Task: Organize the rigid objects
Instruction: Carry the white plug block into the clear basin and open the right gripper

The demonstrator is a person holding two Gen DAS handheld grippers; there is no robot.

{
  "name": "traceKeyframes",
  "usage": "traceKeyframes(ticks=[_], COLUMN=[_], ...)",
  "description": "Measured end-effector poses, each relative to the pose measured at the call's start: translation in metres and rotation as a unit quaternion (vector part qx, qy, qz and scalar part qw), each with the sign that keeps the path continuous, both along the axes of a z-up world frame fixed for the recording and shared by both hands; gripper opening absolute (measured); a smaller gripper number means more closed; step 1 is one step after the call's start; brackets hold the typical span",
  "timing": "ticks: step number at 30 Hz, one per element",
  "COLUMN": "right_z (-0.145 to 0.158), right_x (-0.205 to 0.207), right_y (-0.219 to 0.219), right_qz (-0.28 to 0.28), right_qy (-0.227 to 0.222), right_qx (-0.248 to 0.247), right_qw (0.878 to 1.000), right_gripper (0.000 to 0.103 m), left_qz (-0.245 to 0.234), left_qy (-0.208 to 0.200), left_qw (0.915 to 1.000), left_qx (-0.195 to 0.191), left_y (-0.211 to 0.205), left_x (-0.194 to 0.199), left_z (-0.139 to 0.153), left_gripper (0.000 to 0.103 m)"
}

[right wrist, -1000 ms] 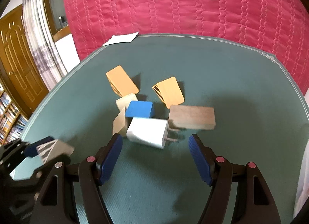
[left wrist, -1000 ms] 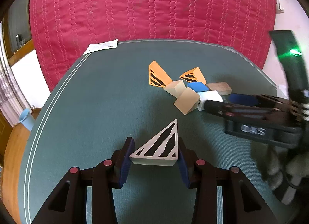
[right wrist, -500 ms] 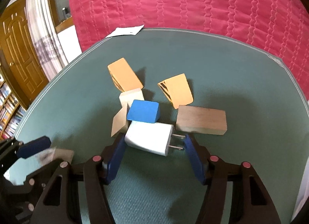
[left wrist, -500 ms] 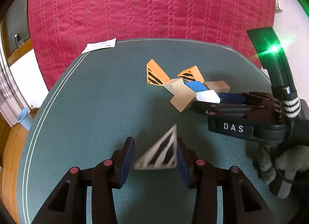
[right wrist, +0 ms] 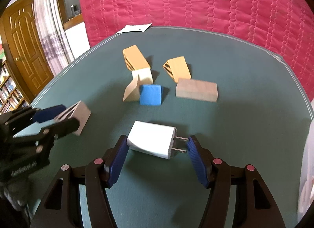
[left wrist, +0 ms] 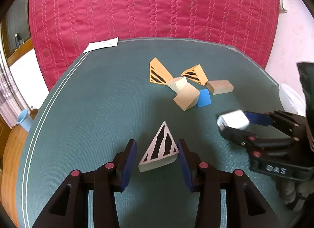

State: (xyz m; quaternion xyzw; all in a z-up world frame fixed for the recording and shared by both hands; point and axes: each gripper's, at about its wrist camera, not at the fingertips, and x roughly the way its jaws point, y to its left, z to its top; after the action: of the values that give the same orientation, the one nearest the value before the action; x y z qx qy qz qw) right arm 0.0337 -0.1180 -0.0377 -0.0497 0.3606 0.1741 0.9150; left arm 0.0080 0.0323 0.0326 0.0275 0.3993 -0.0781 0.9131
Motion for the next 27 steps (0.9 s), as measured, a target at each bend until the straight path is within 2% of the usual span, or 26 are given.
traceKeyframes(ticks=[5, 13, 15, 27], right_z=[-0.002, -0.003, -0.003, 0.005], right_x=[-0.016, -0.019, -0.019, -0.038], right_y=[-0.004, -0.004, -0.005, -0.017], right_qz=[0.002, 0.004, 0.004, -0.003], right_qy=[0.000, -0.001, -0.001, -0.019], right_qx=[0.004, 0.004, 0.005, 0.029], right_qw=[1.000, 1.000, 1.000, 0.999], right_gripper=[0.063, 0.063, 0.063, 0.063], left_qz=[0.006, 0.000, -0.007, -0.021], left_qy=[0.007, 0.025, 0.023, -0.004], left_qw=[1.0000, 0.9997, 0.9997, 0.9998], left_qx=[-0.002, -0.006, -0.003, -0.002], left_y=[0.005, 0.005, 0.002, -0.003], left_x=[0.002, 0.011, 0.009, -0.004], left_z=[-0.004, -0.012, -0.012, -0.001], left_gripper=[0.048, 0.048, 0.042, 0.042])
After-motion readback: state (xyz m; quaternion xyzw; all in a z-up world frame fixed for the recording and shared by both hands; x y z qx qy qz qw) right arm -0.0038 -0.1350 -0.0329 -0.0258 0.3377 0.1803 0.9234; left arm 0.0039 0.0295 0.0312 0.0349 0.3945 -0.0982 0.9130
